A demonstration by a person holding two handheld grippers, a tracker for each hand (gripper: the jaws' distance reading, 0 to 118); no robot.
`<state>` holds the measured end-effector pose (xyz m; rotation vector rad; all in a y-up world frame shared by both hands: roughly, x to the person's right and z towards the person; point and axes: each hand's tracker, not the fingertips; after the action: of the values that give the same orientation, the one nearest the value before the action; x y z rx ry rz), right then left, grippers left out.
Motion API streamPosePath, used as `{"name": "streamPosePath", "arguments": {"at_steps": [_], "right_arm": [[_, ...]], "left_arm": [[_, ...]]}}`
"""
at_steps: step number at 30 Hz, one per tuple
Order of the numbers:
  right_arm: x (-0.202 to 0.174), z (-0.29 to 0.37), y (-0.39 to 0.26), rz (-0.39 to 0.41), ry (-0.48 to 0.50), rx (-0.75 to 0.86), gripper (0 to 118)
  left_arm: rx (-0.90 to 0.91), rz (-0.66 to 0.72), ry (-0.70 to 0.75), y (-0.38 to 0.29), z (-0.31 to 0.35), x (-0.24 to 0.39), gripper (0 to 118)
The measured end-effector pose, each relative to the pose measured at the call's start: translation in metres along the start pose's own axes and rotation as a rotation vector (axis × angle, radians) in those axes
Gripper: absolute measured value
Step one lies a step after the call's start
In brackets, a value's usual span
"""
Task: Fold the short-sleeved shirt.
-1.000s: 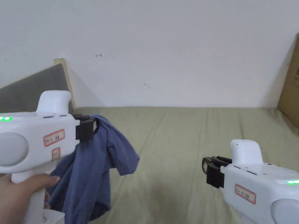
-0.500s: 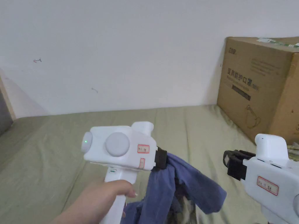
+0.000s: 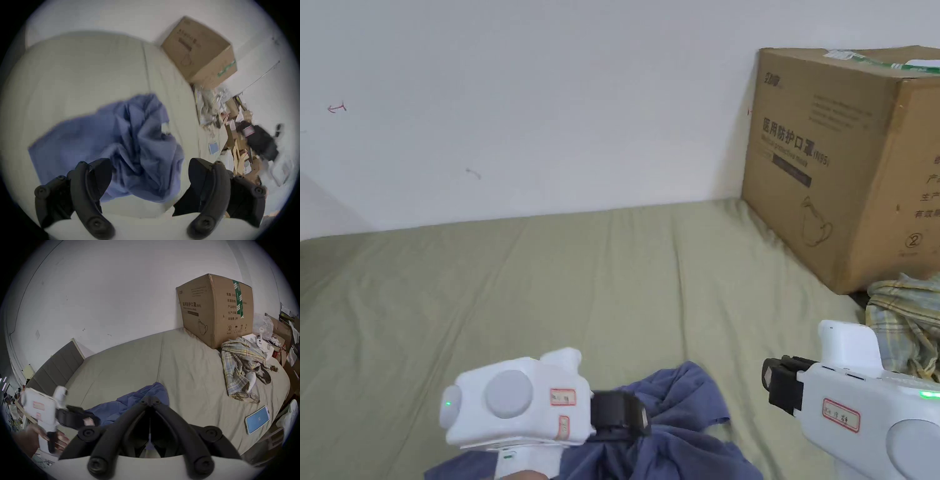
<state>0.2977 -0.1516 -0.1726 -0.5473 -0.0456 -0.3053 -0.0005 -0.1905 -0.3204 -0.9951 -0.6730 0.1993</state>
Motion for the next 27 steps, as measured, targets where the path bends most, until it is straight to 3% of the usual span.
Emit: {"name": "streamPosePath", "arguments": {"at_steps": [5,6,9,12,13,16,19,20,21,23,24,27], "right_arm": [[-0.011,0.005,0.002,0.01,0.028,0.057,1],[-0.013,0.006,0.002,0.012,0.033,0.068,1],[-0.022,0.012,0.005,0.013,0.044,0.092,1],[-0.028,0.011,0.006,0.017,0.053,0.1,1],[-0.03,0.01,0.007,0.02,0.055,0.099,1],[-0.032,0.005,0.007,0.03,0.061,0.086,1],[-0.031,0.0,0.003,0.042,0.058,0.068,1],[-0.03,-0.002,0.002,0.045,0.055,0.061,1],[-0.028,-0.004,0.0,0.047,0.051,0.055,1],[-0.024,-0.01,-0.004,0.043,0.037,0.032,1],[-0.022,-0.013,-0.005,0.041,0.03,0.021,1],[-0.016,-0.026,-0.01,0.041,0.004,-0.013,1]], "left_arm": [[0.417,-0.135,0.123,-0.015,0.105,0.001,95],[0.462,-0.136,0.132,-0.023,0.119,-0.003,83],[0.535,-0.088,0.261,-0.047,0.146,-0.012,2],[0.516,0.019,0.228,-0.063,0.16,-0.038,0],[0.487,0.042,0.278,-0.062,0.159,-0.046,0],[0.286,0.101,0.4,-0.047,0.138,-0.081,0],[0.045,0.214,0.369,-0.036,0.106,-0.109,0],[0.017,0.267,0.362,-0.037,0.095,-0.123,1],[0.007,0.313,0.368,-0.038,0.084,-0.134,11],[-0.018,0.379,0.399,-0.032,0.05,-0.195,102],[-0.057,0.385,0.421,-0.031,0.036,-0.205,118],[-0.045,0.377,0.448,-0.026,0.006,-0.225,114]]}}
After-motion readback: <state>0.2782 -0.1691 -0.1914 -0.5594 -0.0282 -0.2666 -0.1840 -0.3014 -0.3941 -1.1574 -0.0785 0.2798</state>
